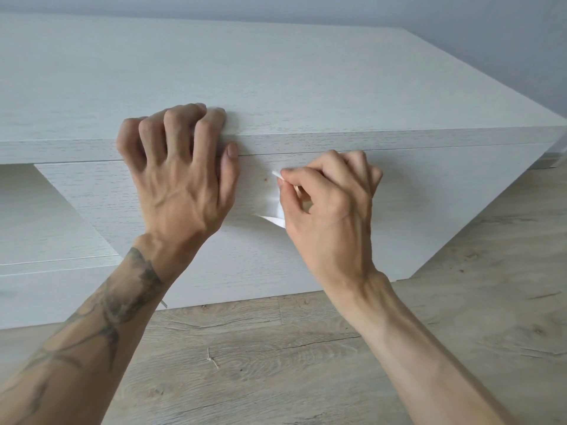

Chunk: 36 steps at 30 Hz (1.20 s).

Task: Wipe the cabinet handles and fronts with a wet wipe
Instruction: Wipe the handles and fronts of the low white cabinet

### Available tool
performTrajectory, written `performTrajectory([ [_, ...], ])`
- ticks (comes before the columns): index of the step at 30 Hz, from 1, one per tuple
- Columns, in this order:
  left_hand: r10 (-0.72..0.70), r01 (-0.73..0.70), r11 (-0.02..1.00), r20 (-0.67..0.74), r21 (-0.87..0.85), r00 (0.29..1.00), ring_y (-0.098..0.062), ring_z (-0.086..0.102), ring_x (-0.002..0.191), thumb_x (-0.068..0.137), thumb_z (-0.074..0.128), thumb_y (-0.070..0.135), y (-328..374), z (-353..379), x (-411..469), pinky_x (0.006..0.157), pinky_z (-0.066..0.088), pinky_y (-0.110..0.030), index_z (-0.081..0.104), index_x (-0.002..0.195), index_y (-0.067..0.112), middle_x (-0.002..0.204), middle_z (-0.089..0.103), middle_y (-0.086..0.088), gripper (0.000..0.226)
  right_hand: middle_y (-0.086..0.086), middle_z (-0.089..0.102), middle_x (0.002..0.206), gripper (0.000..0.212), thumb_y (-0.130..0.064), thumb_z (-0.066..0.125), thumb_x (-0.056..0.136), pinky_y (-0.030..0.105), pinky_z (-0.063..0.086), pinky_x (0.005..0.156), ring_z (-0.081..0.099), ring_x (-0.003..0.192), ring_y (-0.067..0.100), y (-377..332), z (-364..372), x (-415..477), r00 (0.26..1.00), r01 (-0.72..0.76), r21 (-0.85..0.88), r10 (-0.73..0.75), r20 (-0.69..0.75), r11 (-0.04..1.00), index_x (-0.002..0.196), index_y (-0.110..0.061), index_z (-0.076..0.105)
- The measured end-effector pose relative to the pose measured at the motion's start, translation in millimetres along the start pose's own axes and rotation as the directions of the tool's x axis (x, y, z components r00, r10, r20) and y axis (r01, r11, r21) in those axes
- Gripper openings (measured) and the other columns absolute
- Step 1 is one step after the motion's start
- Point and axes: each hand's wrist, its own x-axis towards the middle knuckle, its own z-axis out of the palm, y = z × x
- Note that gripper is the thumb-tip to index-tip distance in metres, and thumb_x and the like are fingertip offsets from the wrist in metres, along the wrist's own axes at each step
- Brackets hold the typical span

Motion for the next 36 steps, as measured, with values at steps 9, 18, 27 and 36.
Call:
performTrajectory([
  [9, 0.005, -0.005, 1.0, 0.02, -0.016, 1.0, -0.031, 0.041, 0.114, 0.115, 0.034, 0.039, -2.1, -1.6, -0.7, 0.108, 0.019, -0.045, 0.059, 0.133, 0.013, 0.133, 0.055, -0.009, 0.04, -0.012, 0.078, 0.102, 0.009, -0.026, 0.079, 0.098, 0.04, 0.038, 0.091, 0.057, 0.097, 0.024, 46.7, -37.9, -5.9, 0.986, 0.164, 0.003, -0.164, 0.041, 0.986, 0.1, -0.02, 0.085],
  [18, 0.008, -0.008, 1.0, 0.023, -0.018, 1.0, -0.031, 0.041, 0.113, 0.115, 0.034, 0.039, -1.9, -2.4, -0.4, 0.108, 0.02, -0.045, 0.058, 0.134, 0.013, 0.133, 0.054, -0.009, 0.041, -0.004, 0.077, 0.106, 0.012, -0.02, 0.077, 0.099, 0.027, 0.046, 0.089, 0.055, 0.099, 0.027, 88.3, -65.5, -3.2, 0.996, 0.06, 0.059, -0.064, 0.069, 0.996, 0.105, -0.011, 0.083],
  [27, 0.003, -0.002, 1.0, 0.051, -0.031, 0.999, -0.031, 0.041, 0.114, 0.115, 0.034, 0.04, -0.5, -6.0, 0.8, 0.108, 0.022, -0.047, 0.058, 0.135, 0.013, 0.134, 0.055, -0.01, 0.041, -0.006, 0.074, 0.105, 0.011, -0.016, 0.075, 0.099, 0.024, 0.051, 0.091, 0.068, 0.106, 0.015, 89.4, -64.2, -2.8, 0.951, -0.297, 0.337, 0.244, 0.191, 0.893, 0.109, -0.019, 0.077],
  [36, -0.008, 0.011, 0.999, 0.08, -0.042, 0.997, -0.031, 0.041, 0.114, 0.115, 0.034, 0.04, 0.7, -8.1, 1.4, 0.108, 0.023, -0.048, 0.058, 0.135, 0.013, 0.134, 0.055, -0.01, 0.041, 0.005, 0.071, 0.102, 0.017, -0.007, 0.078, 0.095, 0.014, 0.051, 0.091, 0.069, 0.095, 0.002, 79.5, -63.1, -9.5, 0.975, -0.211, 0.243, 0.186, 0.121, 0.947, 0.112, -0.005, 0.08],
])
